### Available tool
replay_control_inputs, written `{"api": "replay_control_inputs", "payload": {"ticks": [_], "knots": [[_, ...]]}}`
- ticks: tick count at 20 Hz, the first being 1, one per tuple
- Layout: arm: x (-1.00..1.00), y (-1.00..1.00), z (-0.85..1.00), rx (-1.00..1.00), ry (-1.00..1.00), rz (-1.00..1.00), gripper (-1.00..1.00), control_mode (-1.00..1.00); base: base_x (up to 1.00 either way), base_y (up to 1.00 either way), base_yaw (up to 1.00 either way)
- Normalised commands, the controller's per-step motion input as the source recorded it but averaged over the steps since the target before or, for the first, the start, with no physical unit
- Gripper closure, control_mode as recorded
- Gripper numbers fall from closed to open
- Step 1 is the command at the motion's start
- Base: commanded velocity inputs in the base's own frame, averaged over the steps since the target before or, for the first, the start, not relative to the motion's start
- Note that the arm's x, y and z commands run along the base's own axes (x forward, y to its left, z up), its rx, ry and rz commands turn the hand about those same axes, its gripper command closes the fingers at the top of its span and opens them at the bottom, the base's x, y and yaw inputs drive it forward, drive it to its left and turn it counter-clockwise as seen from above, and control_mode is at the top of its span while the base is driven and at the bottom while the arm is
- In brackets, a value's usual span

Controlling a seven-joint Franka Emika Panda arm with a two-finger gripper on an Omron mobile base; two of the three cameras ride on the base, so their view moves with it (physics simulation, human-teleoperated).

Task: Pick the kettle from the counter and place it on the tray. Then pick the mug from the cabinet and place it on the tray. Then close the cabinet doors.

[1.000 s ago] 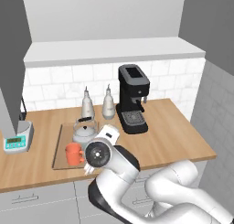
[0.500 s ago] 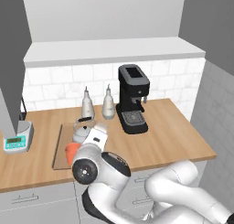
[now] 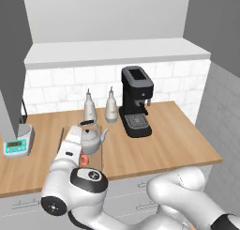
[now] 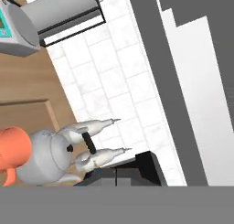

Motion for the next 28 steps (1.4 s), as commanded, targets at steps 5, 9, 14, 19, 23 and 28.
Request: {"api": "replay_control_inputs", "payload": {"ticks": [5,9,14,19,23,28], "knots": [[0.00,0.81,-0.02,-0.21,-0.11,-0.05,1.00,-1.00,0.00,0.00,0.00],[0.00,0.57,-0.07,-0.31,-0.01,-0.04,1.00,-1.00,0.00,0.00,0.00],[-0.01,0.49,-0.04,-0.19,-0.17,0.00,1.00,-1.00,0.00,0.00,0.00],[0.05,0.39,0.04,-0.12,-0.30,0.00,1.00,-1.00,0.00,0.00,0.00],[0.11,0.47,0.22,-0.14,-0.29,0.00,1.00,-1.00,0.00,0.00,0.00],[0.01,0.71,0.54,-0.06,-0.26,-0.05,1.00,-1.00,0.00,0.00,0.00]]}}
